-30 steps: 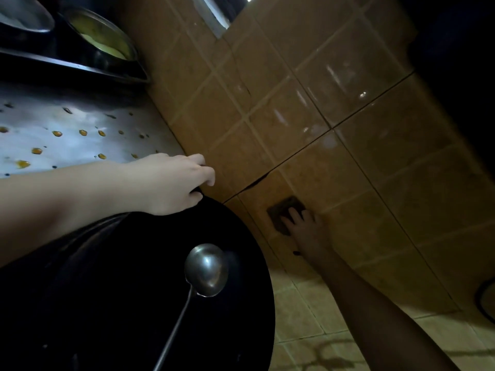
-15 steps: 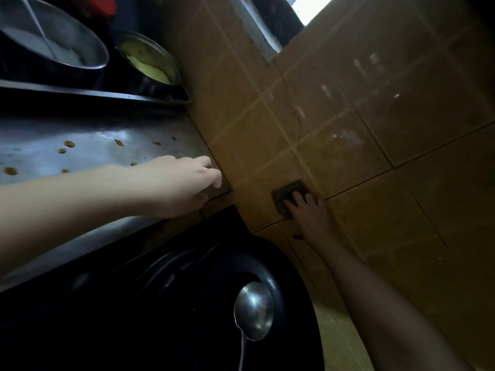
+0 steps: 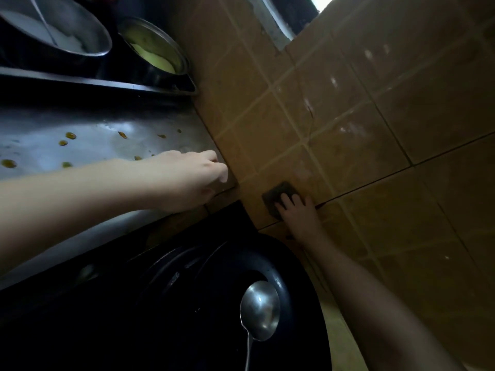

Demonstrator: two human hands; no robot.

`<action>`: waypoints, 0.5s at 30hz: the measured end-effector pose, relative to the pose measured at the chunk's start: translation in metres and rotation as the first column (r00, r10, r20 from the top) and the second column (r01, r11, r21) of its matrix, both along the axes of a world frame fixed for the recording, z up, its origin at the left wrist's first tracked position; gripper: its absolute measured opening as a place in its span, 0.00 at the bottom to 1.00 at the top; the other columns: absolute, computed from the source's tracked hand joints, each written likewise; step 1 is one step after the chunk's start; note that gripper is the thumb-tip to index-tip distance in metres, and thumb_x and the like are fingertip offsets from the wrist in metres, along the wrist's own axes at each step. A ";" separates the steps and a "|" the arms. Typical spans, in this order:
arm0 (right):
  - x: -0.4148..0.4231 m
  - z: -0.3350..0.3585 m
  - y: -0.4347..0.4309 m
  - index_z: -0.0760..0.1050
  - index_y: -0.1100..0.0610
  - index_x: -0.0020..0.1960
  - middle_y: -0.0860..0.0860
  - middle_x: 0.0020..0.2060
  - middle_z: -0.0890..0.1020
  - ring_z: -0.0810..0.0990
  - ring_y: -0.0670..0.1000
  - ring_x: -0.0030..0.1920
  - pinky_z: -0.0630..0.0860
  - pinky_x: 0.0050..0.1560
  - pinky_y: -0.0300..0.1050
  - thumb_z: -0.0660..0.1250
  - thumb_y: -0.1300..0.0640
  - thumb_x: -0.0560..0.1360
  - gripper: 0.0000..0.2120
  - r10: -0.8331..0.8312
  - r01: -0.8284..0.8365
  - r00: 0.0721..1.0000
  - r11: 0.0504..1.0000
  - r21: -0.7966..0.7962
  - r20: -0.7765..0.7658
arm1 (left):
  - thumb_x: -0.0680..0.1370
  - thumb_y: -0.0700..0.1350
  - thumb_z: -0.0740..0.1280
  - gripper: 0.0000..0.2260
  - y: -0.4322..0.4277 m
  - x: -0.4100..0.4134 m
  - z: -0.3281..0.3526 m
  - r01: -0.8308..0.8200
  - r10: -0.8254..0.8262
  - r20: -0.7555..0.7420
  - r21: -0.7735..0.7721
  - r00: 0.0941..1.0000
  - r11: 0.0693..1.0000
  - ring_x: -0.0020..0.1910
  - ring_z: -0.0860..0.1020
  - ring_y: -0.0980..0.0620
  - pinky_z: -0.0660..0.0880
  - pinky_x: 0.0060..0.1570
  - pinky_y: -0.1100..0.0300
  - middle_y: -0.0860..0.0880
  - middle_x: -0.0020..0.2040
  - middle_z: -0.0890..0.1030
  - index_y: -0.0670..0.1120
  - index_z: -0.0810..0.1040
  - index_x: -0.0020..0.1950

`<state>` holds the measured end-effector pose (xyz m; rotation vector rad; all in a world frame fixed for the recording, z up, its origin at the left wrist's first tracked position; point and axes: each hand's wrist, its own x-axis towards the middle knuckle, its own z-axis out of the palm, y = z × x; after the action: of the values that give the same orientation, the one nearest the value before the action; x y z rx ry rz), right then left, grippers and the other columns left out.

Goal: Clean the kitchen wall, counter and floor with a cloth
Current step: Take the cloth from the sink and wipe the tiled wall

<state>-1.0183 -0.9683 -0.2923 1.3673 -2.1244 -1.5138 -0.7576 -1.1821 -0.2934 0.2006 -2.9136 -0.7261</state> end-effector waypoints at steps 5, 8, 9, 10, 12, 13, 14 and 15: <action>-0.004 0.011 0.040 0.59 0.53 0.72 0.54 0.71 0.62 0.67 0.59 0.63 0.64 0.62 0.55 0.71 0.51 0.69 0.36 0.038 -0.038 0.999 0.998 0.047 -0.006 | 0.80 0.52 0.57 0.14 0.026 -0.005 0.005 -0.028 0.028 0.038 -0.012 0.999 1.000 0.56 0.74 0.48 0.66 0.46 0.58 0.52 0.64 0.66 0.57 0.64 0.66; -0.006 0.019 0.068 0.59 0.53 0.73 0.54 0.72 0.61 0.66 0.59 0.65 0.64 0.62 0.55 0.67 0.53 0.73 0.31 0.030 -0.030 1.000 0.999 0.019 -0.002 | 0.80 0.54 0.57 0.14 0.047 -0.009 0.013 -0.046 0.046 -0.014 -0.040 0.999 0.998 0.53 0.74 0.49 0.67 0.45 0.58 0.52 0.62 0.67 0.57 0.65 0.65; -0.007 0.020 0.078 0.58 0.53 0.73 0.54 0.73 0.60 0.65 0.59 0.66 0.64 0.62 0.55 0.66 0.54 0.74 0.30 0.025 -0.025 1.000 1.000 0.014 -0.001 | 0.79 0.54 0.57 0.14 0.054 -0.009 0.016 -0.054 0.052 -0.038 -0.045 0.998 0.998 0.52 0.74 0.50 0.67 0.45 0.58 0.52 0.62 0.67 0.57 0.65 0.65; -0.008 0.022 0.087 0.57 0.53 0.74 0.55 0.73 0.59 0.65 0.59 0.66 0.64 0.62 0.56 0.65 0.54 0.74 0.31 0.017 -0.017 1.000 1.000 0.016 -0.004 | 0.79 0.54 0.57 0.14 0.062 -0.010 0.018 -0.059 0.056 -0.060 -0.050 0.997 0.997 0.52 0.74 0.50 0.69 0.46 0.57 0.53 0.62 0.67 0.57 0.66 0.65; -0.009 0.025 0.103 0.56 0.53 0.74 0.55 0.74 0.58 0.63 0.59 0.67 0.64 0.63 0.56 0.69 0.53 0.72 0.35 -0.010 0.010 1.000 1.000 0.019 0.002 | 0.79 0.54 0.57 0.14 0.076 -0.010 0.021 -0.060 0.056 -0.083 -0.053 0.995 0.997 0.55 0.74 0.50 0.72 0.51 0.55 0.53 0.63 0.68 0.57 0.66 0.65; -0.009 0.027 0.112 0.56 0.52 0.74 0.55 0.74 0.58 0.63 0.60 0.67 0.64 0.63 0.56 0.71 0.52 0.70 0.38 -0.024 0.024 1.000 0.999 0.021 0.007 | 0.79 0.54 0.57 0.15 0.083 -0.009 0.022 -0.059 0.055 -0.084 -0.048 0.995 0.997 0.56 0.74 0.50 0.73 0.52 0.54 0.53 0.63 0.67 0.57 0.66 0.66; -0.009 0.029 0.121 0.56 0.52 0.74 0.56 0.73 0.59 0.64 0.60 0.67 0.64 0.62 0.56 0.72 0.51 0.69 0.39 -0.032 0.032 0.999 0.999 0.032 0.003 | 0.79 0.54 0.57 0.14 0.090 -0.008 0.023 -0.059 0.056 -0.086 -0.042 0.995 0.997 0.56 0.74 0.50 0.72 0.52 0.54 0.53 0.64 0.67 0.58 0.66 0.65; -0.009 0.031 0.131 0.56 0.52 0.74 0.56 0.73 0.59 0.64 0.60 0.67 0.64 0.62 0.55 0.72 0.50 0.69 0.40 -0.031 0.031 1.000 0.999 0.043 -0.001 | 0.79 0.54 0.57 0.14 0.097 -0.006 0.023 -0.063 0.059 -0.088 -0.039 0.994 0.997 0.56 0.74 0.49 0.72 0.50 0.55 0.53 0.64 0.67 0.58 0.66 0.65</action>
<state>-1.0269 -0.8369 -0.2616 1.3545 -2.1346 -1.5796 -0.7639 -1.0852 -0.2699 0.2460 -2.8239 -0.6470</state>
